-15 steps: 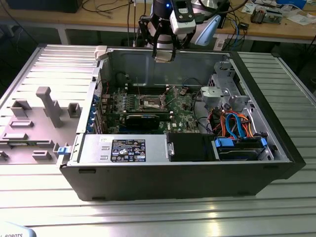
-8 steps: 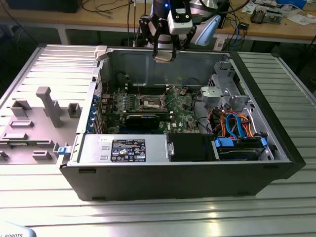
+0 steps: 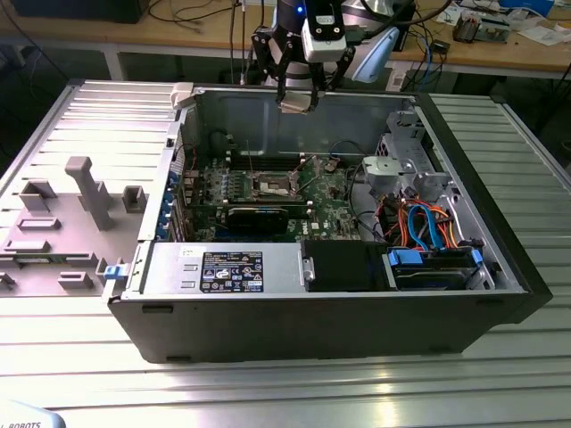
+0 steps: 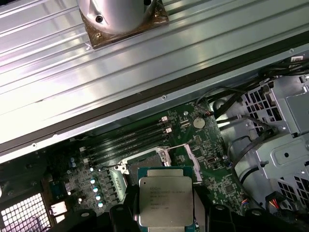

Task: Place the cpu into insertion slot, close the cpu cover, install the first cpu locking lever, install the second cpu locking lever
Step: 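Place the cpu into insertion slot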

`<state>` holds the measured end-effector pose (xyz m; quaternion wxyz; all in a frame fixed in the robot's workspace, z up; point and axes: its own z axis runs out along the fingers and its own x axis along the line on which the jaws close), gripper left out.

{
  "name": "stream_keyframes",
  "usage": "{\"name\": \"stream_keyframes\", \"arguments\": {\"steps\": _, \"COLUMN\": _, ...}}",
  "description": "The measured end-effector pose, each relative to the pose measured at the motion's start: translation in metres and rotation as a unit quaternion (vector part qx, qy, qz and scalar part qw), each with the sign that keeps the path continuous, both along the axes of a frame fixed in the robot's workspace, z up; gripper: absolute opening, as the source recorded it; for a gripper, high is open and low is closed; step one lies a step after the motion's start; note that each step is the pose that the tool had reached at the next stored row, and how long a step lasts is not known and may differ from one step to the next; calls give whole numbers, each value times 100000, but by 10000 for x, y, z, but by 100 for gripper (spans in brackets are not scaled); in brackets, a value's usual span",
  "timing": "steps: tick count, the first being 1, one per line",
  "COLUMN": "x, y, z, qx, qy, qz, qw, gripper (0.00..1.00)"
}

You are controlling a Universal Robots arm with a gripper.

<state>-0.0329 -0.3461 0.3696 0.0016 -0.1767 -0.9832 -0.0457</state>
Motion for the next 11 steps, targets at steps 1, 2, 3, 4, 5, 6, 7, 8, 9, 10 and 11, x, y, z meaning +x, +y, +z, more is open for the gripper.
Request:
{"name": "stream_keyframes", "arguments": {"steps": 1, "x": 0, "y": 0, "z": 0, "qx": 1, "qy": 2, "qz": -1, "qw": 100000, "gripper": 54}}
{"name": "stream_keyframes", "arguments": {"steps": 2, "x": 0, "y": 0, "z": 0, "qx": 1, "qy": -1, "qz": -1, "qw": 100000, "gripper": 54}}
{"name": "stream_keyframes", "arguments": {"steps": 3, "x": 0, "y": 0, "z": 0, "qx": 0, "qy": 0, "qz": -3, "qw": 100000, "gripper": 54}}
{"name": "stream_keyframes", "arguments": {"steps": 4, "x": 0, "y": 0, "z": 0, "qx": -1, "qy": 1, "qz": -5, "qw": 100000, "gripper": 54}}
{"name": "stream_keyframes", "arguments": {"steps": 5, "x": 0, "y": 0, "z": 0, "qx": 1, "qy": 1, "qz": -17, "qw": 100000, "gripper": 54}}
{"name": "stream_keyframes", "arguments": {"steps": 6, "x": 0, "y": 0, "z": 0, "qx": -1, "qy": 0, "qz": -58, "qw": 100000, "gripper": 54}}
{"name": "stream_keyframes", "arguments": {"steps": 7, "x": 0, "y": 0, "z": 0, "qx": -1, "qy": -1, "qz": -210, "qw": 100000, "gripper": 54}}
{"name": "stream_keyframes", "arguments": {"steps": 8, "x": 0, "y": 0, "z": 0, "qx": -2, "qy": 3, "qz": -504, "qw": 99999, "gripper": 54}}
{"name": "stream_keyframes", "arguments": {"steps": 9, "x": 0, "y": 0, "z": -1, "qx": -8, "qy": 3, "qz": -1041, "qw": 99995, "gripper": 54}}
{"name": "stream_keyframes", "arguments": {"steps": 10, "x": 0, "y": 0, "z": -1, "qx": -11, "qy": 7, "qz": -1415, "qw": 99990, "gripper": 54}}
{"name": "stream_keyframes", "arguments": {"steps": 11, "x": 0, "y": 0, "z": -3, "qx": -7, "qy": 4, "qz": -2366, "qw": 99972, "gripper": 54}}
